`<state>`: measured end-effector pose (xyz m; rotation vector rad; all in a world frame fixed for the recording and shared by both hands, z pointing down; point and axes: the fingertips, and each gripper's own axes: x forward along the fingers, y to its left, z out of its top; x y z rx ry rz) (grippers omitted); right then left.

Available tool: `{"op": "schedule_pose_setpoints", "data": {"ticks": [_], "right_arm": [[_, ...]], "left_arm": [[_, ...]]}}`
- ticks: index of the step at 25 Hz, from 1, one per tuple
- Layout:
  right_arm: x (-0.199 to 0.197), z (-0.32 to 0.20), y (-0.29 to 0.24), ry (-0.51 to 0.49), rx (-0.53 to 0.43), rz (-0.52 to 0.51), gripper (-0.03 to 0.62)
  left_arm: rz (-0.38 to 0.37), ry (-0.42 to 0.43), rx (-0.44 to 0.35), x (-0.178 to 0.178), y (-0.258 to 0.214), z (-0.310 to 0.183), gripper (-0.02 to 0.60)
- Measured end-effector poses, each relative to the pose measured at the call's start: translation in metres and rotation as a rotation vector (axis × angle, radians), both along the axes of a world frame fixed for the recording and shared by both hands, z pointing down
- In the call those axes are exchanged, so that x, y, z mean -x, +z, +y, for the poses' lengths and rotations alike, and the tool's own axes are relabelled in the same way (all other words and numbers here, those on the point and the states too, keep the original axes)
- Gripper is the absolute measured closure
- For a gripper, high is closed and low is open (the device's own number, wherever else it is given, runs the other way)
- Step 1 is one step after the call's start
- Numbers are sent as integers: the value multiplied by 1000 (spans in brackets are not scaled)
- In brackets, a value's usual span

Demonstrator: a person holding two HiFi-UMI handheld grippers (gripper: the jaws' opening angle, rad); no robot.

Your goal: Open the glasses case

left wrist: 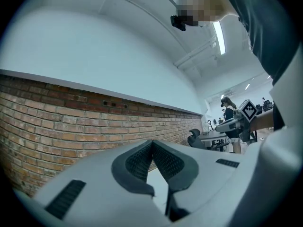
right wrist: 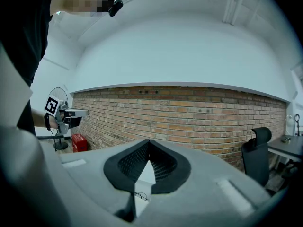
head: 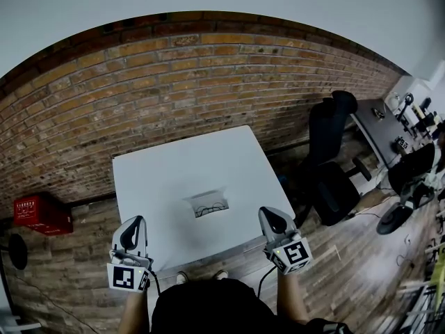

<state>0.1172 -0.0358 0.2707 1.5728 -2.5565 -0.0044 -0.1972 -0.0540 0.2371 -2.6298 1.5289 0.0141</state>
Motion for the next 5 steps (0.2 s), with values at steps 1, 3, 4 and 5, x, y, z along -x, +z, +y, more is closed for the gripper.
{"op": "schedule_pose_setpoints", "data": {"ticks": [1,3,4,5], "right_arm": [[1,-1,-2,-5,-11,-4,589],[3,-3,-5,-15,-33,-9,589],[3,-3,-6,-18,-39,-9,589],[3,-4,-7,-21,-44,-10,589]], "left_arm": [[1,0,0,0,0,0,575],[1,0,3,0,1,0,575],[1,0,4,0,2,0,575],[2,-1,5,0,2,0,575]]}}
